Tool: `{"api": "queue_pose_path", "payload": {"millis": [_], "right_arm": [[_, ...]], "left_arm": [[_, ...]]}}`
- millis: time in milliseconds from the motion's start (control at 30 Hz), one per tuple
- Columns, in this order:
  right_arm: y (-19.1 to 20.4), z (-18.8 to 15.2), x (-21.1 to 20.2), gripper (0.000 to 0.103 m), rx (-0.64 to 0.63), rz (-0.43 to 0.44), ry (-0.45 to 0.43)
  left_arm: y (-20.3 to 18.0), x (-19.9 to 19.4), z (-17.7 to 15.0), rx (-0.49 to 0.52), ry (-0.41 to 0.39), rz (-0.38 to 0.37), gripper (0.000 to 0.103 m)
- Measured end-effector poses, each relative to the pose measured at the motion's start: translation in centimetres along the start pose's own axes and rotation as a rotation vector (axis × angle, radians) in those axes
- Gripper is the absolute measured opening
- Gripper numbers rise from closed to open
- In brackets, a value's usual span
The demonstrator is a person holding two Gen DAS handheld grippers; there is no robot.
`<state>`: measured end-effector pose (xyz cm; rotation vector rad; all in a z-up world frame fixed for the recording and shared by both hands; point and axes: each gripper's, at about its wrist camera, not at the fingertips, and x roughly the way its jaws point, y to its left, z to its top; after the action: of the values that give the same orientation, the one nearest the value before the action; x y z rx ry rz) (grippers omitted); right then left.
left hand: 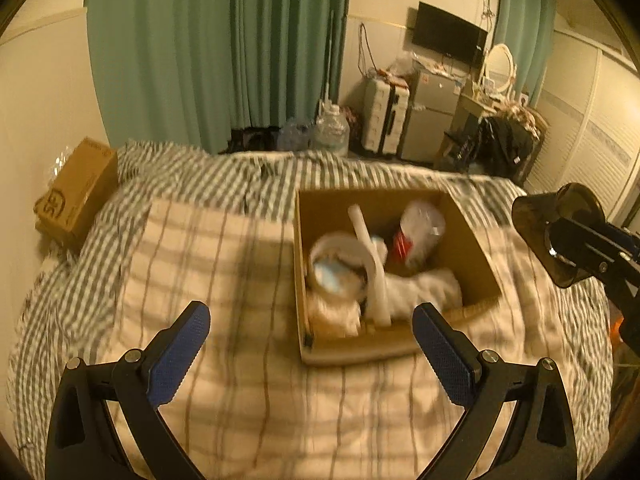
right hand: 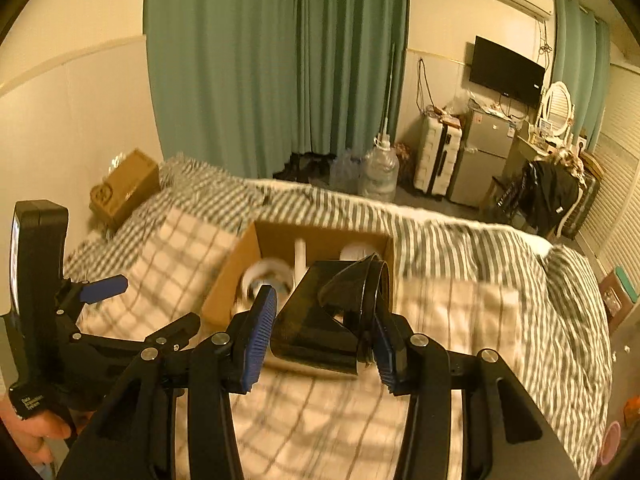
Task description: Organize objects
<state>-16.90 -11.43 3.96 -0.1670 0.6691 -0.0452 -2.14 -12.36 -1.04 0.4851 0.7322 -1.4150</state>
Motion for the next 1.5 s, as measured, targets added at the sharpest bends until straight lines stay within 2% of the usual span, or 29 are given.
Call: {"api": "queue_pose_path", "payload": {"millis": [133,267,467,633,700,733,867,1033,1300,1500], "right_arm": [[-0.8,2.2,2.9,0.045,0.007,0.015,-0.010],[-1.4,3.0,6.9,0.045,0.013,0.023,0.010],[-2.0,1.6,12.7,0.045,0.037,0.049,0.070],[-2.9,0.2,15.1,0.046,0.060,0.060,0.086],[-3.3,-0.1,15.3,0.059,0.079,0.057,0.085],[-3.6,-0.1,15.1,0.074,0.089,0.039,0.082],[-4.8,0.4,12.8,0.076,0.137,0.022,0.033],[-5.5,1.6,8.3,0.078,0.134,-0.018,-0.022],[-5.6,3.0,-2.2,0.091,0.130,-0.082,-0.163],[-4.7,2.1,-7.1,0.101,0.120,-0.113,-0.218]], "left_arm": [[0.3,2.2,2.2,-0.015,-0.024,0.016,0.103],[0.5,4.6,3.1,-0.030,-0.025,0.035,0.103],[0.5,8.0,2.4,-0.024,-0.009,0.050,0.103],[0.1,9.2,1.9,-0.013,-0.005,0.057,0.103],[-0.1,9.0,1.9,-0.007,-0.011,0.053,0.103],[-0.2,8.9,2.0,-0.004,-0.014,0.056,0.103],[-0.9,7.4,2.6,0.013,-0.030,0.074,0.103],[-1.7,2.9,3.8,0.024,-0.099,0.070,0.103],[-3.1,-5.7,4.5,0.043,-0.235,0.071,0.103],[-3.3,-9.8,3.2,0.030,-0.290,0.068,0.103]]}}
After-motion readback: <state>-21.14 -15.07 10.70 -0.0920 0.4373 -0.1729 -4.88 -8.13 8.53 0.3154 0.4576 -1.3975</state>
